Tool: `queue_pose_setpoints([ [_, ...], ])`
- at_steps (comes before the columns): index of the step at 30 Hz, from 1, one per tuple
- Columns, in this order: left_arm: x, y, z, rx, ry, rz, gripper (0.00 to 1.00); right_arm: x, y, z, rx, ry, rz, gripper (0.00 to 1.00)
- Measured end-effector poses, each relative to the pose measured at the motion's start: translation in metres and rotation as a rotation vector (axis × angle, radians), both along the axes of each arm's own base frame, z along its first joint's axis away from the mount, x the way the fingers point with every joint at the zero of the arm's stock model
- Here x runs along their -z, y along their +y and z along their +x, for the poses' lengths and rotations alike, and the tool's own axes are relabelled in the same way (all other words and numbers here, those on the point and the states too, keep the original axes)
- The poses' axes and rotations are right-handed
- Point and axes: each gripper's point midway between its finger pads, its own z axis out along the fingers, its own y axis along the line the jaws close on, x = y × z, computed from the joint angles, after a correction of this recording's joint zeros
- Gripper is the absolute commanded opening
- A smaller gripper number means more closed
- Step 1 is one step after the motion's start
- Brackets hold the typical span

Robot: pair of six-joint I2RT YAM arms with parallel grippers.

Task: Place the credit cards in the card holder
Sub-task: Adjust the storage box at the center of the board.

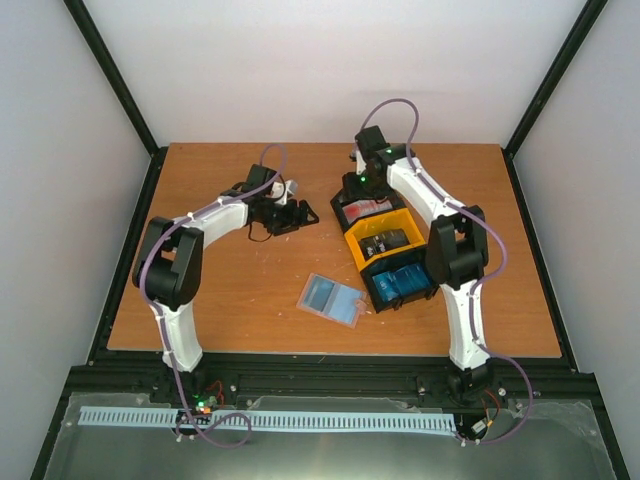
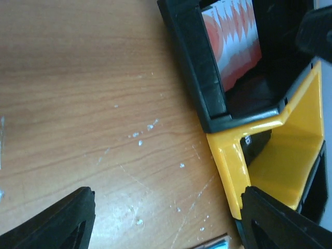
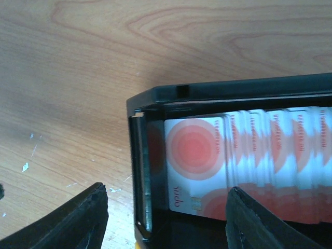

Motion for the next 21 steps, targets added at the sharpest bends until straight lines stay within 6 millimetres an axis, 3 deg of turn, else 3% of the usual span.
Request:
queue_pose_setpoints([
  [5,0.007,0.003,0.016,-0.012,0.003,0.019,0.78,0.012,0.019,-0.006,-0.012,0.039,-0.012,0.58],
  [13,0.019,0.027,0.023,-0.069,0.034,0.051,0.78,0.042,0.04,-0.028,-0.027,0.128,-0.063,0.56],
  [21,0.029,0.031,0.016,-0.072,0.061,0.063,0.78,0.049,0.039,-0.047,-0.005,0.165,-0.158,0.53],
])
